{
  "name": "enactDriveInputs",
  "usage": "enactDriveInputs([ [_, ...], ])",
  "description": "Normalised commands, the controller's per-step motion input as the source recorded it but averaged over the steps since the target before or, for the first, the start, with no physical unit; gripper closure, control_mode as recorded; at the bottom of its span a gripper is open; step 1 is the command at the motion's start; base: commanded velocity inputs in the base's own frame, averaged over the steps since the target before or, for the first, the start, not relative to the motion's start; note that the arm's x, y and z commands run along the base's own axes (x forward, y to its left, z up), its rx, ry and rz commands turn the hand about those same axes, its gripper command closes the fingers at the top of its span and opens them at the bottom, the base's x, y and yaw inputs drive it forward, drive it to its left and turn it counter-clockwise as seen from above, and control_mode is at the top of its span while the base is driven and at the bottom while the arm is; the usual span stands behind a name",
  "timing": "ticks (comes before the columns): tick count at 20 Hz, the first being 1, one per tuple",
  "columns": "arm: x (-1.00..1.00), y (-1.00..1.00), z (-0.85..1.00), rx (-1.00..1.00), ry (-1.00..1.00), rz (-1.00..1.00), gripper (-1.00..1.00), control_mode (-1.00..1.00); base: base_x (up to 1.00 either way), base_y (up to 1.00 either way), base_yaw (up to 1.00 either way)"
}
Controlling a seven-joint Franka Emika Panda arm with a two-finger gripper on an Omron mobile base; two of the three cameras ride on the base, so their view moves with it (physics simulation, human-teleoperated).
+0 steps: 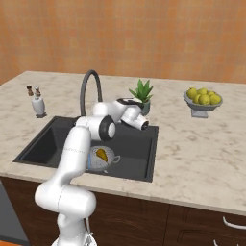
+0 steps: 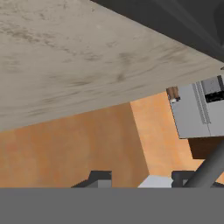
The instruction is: Put the colander in the sink, put the pear in the colander, and turn on the sink faucet and pour water over the colander.
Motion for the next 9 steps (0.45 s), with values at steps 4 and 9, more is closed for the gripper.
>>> enactDriveInputs([
  [4, -0.06, -0.74, 0.92, 0.33, -0.04, 0.00, 1.00, -1.00, 0.00, 0.00, 0.00],
  [9, -0.19, -0.73, 1.00, 0.32, -0.01, 0.00, 1.00, -1.00, 0.00, 0.00, 0.00],
])
